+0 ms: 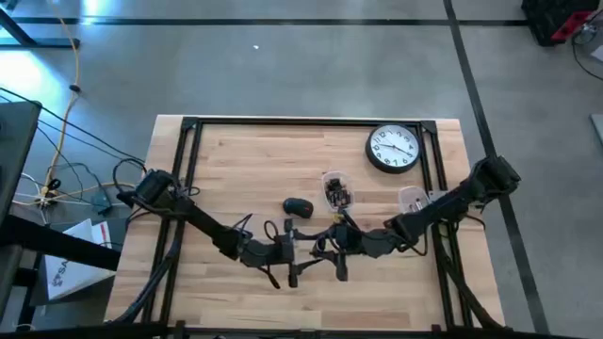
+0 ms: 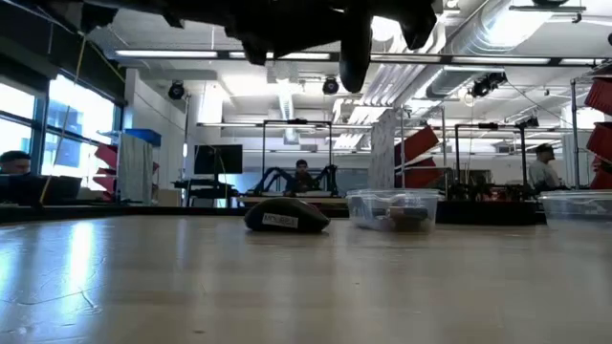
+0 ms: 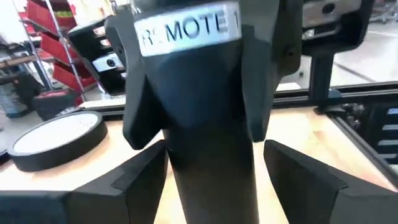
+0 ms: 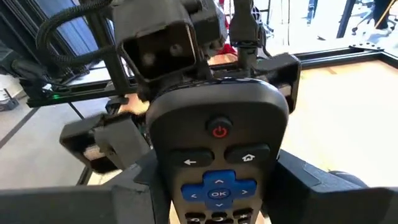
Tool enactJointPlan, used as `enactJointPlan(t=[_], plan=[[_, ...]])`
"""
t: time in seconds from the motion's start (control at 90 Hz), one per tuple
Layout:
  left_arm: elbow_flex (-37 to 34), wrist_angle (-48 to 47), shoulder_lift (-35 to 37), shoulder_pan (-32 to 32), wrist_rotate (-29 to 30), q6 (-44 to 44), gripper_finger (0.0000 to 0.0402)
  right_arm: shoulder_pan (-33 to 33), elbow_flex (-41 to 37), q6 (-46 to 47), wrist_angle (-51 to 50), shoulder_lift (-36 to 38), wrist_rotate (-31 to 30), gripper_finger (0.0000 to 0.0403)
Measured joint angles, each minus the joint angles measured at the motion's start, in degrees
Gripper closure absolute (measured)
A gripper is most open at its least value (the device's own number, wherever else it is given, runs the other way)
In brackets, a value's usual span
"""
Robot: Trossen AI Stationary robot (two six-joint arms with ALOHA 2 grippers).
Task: Insert battery
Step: Remove the black cover of the remote
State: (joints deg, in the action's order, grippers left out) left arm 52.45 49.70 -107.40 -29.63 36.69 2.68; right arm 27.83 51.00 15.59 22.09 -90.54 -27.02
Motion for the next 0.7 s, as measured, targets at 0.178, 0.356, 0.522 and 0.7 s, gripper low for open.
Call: enactJointPlan(t=[0.178, 0.356, 0.522, 0.7], plan=[[0.00, -2.72, 0.90, 0.87, -4.03, -5.34, 0.0153, -0.05, -0.02, -0.01, -0.20, 0.00, 0.90, 0.0239], [0.00, -3.14, 0.88, 1.99, -7.62, -8.98, 0.0167, -0.04, -0.02, -0.08, -0.20, 0.00, 1.22, 0.0239], [0.00, -3.23, 0.88, 1.82, -7.45, -9.94, 0.0186, -0.04, -0.02, -0.25, -0.15, 0.00, 1.50, 0.0239], [0.02, -5.27, 0.93, 0.27, -2.85, -10.00, 0.0201, -0.06, -0.02, -0.43, -0.07, -0.02, 1.42, 0.0239]])
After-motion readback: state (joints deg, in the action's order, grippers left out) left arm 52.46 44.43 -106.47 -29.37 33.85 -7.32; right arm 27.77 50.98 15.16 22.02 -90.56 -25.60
